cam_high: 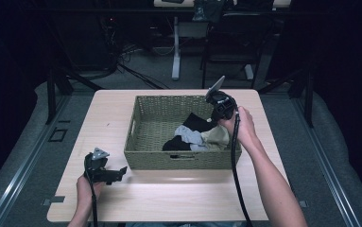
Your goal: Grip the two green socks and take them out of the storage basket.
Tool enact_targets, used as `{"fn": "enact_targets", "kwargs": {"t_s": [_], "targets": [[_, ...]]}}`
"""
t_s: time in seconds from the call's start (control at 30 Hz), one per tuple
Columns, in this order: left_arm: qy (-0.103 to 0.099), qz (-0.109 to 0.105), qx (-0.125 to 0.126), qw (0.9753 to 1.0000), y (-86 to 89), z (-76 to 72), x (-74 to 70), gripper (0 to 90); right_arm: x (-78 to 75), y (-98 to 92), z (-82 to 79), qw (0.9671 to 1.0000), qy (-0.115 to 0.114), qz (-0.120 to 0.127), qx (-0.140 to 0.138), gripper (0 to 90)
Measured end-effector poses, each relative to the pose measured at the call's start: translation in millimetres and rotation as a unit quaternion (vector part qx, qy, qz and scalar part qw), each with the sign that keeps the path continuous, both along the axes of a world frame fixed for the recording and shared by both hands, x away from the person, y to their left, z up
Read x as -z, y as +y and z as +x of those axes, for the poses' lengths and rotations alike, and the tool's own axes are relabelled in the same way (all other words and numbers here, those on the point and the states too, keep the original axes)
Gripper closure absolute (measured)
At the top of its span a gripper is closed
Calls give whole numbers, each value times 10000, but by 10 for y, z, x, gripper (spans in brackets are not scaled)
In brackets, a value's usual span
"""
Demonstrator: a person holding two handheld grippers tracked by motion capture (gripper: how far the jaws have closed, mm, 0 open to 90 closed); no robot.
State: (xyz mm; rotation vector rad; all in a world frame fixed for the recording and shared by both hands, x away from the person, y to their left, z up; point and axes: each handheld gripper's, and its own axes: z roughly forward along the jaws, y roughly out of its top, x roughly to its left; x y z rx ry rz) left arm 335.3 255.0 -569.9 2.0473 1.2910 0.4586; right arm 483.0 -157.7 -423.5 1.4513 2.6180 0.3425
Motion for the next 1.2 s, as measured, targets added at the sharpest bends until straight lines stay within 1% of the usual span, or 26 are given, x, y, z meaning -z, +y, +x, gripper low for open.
{"fn": "enact_targets", "kwargs": {"t_s": [0.03, 0.07, 0.1, 0.13, 0.17, 0.2, 0.23, 0.27, 0.3, 0.33, 0.37, 0.43, 0.47, 0.5, 0.57, 0.6, 0.67, 0.7, 0.77, 0.8, 0.83, 0.97, 1.0, 1.13, 1.2], "targets": [[4, -4, 1, 10000, 1, 0, 0, 3, -30, 3, -2, 10000, -18, 29, 9, 821], [11, -7, 4, 10000, 1, 0, 0, 3, -76, 0, 4, 10000, 18, -18, -48, 821], [4, -11, -2, 10000, 0, 1, 1, 3, -126, -3, 8, 10000, -13, 36, -60, 821], [17, -12, 10, 10000, 2, 1, -2, 3, -126, -3, 8, 10000, -13, 36, -60, 821], [28, -16, 18, 10000, 1, 2, -2, 3, -145, -3, 7, 9999, -54, 88, -42, 821], [27, -26, 17, 10000, -2, 3, -1, 3, -181, -7, 13, 10000, -30, 39, -77, 821], [39, -27, 18, 10000, -5, 4, 1, 3, -238, -8, 15, 9999, 11, 103, -80, 821], [39, -27, 18, 10000, -5, 4, 1, 3, -238, -8, 15, 9999, 11, 103, -80, 821], [33, -36, 11, 10000, -5, 4, 1, 3, -294, -10, 18, 9999, 28, 139, -92, 821], [33, -36, 11, 10000, -5, 4, 1, 3, -294, -10, 18, 9999, 28, 139, -92, 821], [35, -33, 12, 10000, -4, 4, 1, 2, -339, -10, 23, 9998, 47, 140, -122, 822], [34, -34, 10, 10000, -4, 3, 1, 3, -362, -9, 25, 9998, 43, 151, -121, 822], [34, -31, 17, 10000, -3, 4, 1, 3, -384, -2, 23, 9998, 33, 167, -87, 822], [35, -26, 14, 10000, -6, 5, 0, 2, -437, 3, 26, 9998, 41, 145, -126, 823], [30, -26, 23, 10000, -7, 7, 0, 3, -461, 6, 26, 9998, 54, 157, -143, 823], [28, -25, 23, 10000, -8, 8, 0, 3, -496, 11, 27, 9998, 72, 102, -177, 823], [19, -5, 55, 10000, -12, 15, -1, 3, -543, 23, 24, 9997, 32, 153, -161, 823], [39, -17, 45, 10000, -17, 14, -1, 3, -572, 21, 30, 9997, 76, 119, -220, 823], [15, -13, 22, 10000, -25, 17, 4, 3, -647, 31, 32, 9997, 51, 129, -206, 822], [15, -13, 22, 10000, -25, 17, 4, 3, -647, 31, 32, 9997, 51, 129, -206, 822], [35, -26, 45, 10000, -19, 20, 3, 2, -700, 27, 44, 9996, 95, 121, -224, 822], [51, -34, 44, 10000, -23, 21, 2, 3, -755, 20, 61, 9997, 111, 113, -182, 822], [52, -21, 59, 10000, -24, 23, 2, 2, -780, 14, 70, 9996, 160, 97, -198, 822], [48, -24, 66, 10000, -16, 25, 7, 3, -849, 5, 98, 9995, 225, 35, -210, 822], [41, -33, 38, 10000, -9, 20, 10, 3, -863, 1, 105, 9995, 224, 22, -226, 822]]}}
